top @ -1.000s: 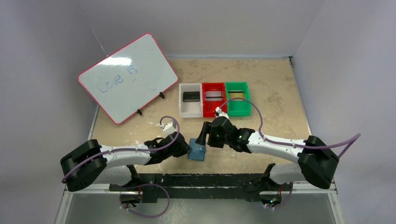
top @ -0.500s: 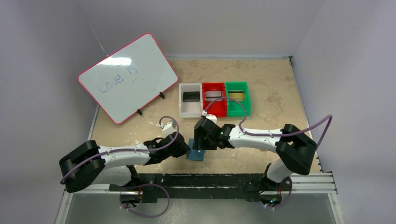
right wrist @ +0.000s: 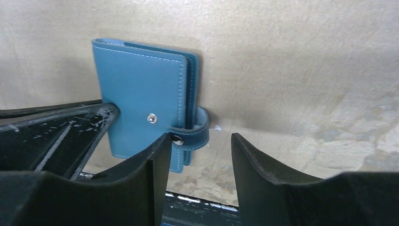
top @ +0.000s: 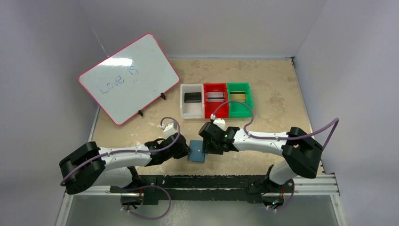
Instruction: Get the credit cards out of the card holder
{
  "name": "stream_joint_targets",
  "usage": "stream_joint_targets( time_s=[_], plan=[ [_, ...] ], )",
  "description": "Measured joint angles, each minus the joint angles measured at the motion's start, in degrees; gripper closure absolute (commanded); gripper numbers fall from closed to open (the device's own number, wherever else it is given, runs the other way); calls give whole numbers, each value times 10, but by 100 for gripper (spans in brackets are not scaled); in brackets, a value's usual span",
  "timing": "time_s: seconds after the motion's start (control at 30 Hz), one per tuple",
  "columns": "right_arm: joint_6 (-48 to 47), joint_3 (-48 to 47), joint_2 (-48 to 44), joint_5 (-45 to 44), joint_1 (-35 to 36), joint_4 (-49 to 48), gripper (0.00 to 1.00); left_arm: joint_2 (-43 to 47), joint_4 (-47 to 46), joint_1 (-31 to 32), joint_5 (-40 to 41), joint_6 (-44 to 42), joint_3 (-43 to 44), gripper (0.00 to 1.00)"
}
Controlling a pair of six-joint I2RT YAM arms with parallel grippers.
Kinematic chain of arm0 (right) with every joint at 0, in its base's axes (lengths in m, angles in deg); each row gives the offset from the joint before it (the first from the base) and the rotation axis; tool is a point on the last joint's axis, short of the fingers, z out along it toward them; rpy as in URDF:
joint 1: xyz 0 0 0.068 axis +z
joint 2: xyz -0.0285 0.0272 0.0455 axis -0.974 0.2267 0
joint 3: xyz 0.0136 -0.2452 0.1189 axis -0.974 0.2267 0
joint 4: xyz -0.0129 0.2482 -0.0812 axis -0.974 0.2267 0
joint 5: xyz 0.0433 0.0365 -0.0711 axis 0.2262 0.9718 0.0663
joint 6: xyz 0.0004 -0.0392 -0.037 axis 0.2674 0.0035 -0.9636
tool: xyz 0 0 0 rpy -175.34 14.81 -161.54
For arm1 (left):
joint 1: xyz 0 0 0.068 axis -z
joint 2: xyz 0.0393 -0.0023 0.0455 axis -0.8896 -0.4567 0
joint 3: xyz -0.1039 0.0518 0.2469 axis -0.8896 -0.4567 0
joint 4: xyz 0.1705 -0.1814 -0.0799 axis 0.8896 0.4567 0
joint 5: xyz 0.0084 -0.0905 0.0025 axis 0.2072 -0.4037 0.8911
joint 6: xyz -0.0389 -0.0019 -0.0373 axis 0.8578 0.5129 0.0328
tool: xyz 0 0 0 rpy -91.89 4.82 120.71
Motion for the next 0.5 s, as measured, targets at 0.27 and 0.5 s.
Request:
stream_joint_targets(
  time_s=[0.27,0.5],
  plan=[
    [14,0,0,-16,0,29,52,0,3,0,1,0,1,85],
    [32,33,-38,-34,-3,42,55,0,16,0,4,0,7,85]
  ],
)
